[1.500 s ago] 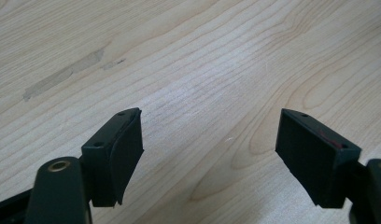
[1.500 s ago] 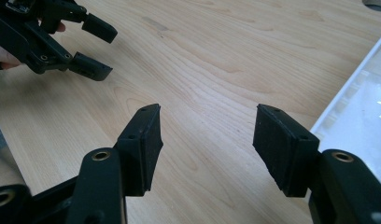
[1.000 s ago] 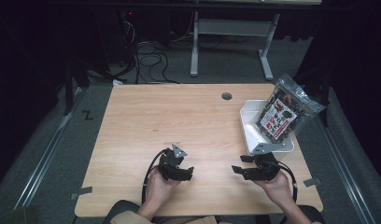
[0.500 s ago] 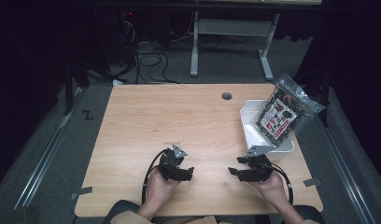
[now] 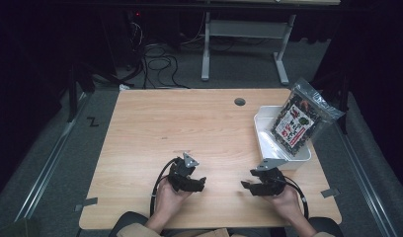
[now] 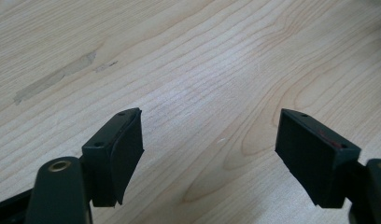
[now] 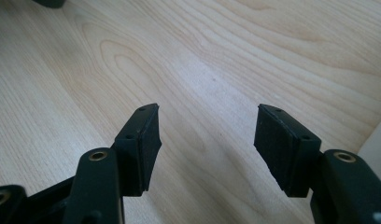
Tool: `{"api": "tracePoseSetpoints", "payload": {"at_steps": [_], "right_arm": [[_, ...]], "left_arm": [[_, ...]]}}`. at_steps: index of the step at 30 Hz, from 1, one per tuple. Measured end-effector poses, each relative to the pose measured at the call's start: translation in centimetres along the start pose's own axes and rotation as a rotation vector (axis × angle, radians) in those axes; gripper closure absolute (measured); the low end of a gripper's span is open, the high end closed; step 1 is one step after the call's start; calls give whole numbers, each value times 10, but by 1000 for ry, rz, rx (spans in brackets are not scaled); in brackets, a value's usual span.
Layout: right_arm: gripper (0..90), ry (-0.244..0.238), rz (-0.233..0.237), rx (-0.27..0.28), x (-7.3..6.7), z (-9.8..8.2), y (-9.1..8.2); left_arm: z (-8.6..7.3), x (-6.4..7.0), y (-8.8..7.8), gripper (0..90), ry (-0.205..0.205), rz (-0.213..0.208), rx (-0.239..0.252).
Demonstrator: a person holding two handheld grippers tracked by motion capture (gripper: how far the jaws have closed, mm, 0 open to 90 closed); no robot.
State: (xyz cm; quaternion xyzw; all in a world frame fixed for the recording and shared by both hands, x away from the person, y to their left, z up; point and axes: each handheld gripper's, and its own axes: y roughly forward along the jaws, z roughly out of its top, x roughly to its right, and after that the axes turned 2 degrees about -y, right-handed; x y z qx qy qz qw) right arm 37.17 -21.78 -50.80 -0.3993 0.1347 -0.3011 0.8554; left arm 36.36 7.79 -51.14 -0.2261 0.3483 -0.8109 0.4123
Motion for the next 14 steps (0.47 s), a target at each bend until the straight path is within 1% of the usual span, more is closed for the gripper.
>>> {"api": "tracePoseSetpoints", "payload": {"at_steps": [1,2,5,8,14], "right_arm": [[410,-5,1,-4,0,-1,0],[409,1,2,-1,-1,-3,1],[407,-12,-4,-10,0,-4,0],[404,-3,-4,4,0,-4,-1],[402,-4,1,-1,0,-5,0]], "left_arm": [[0,0,0,240,1,-2,0],[0,0,0,240,2,-3,1],[0,0,0,241,5,-6,1],[0,1,1,241,4,-8,1],[0,1,1,242,4,-10,1]]}}
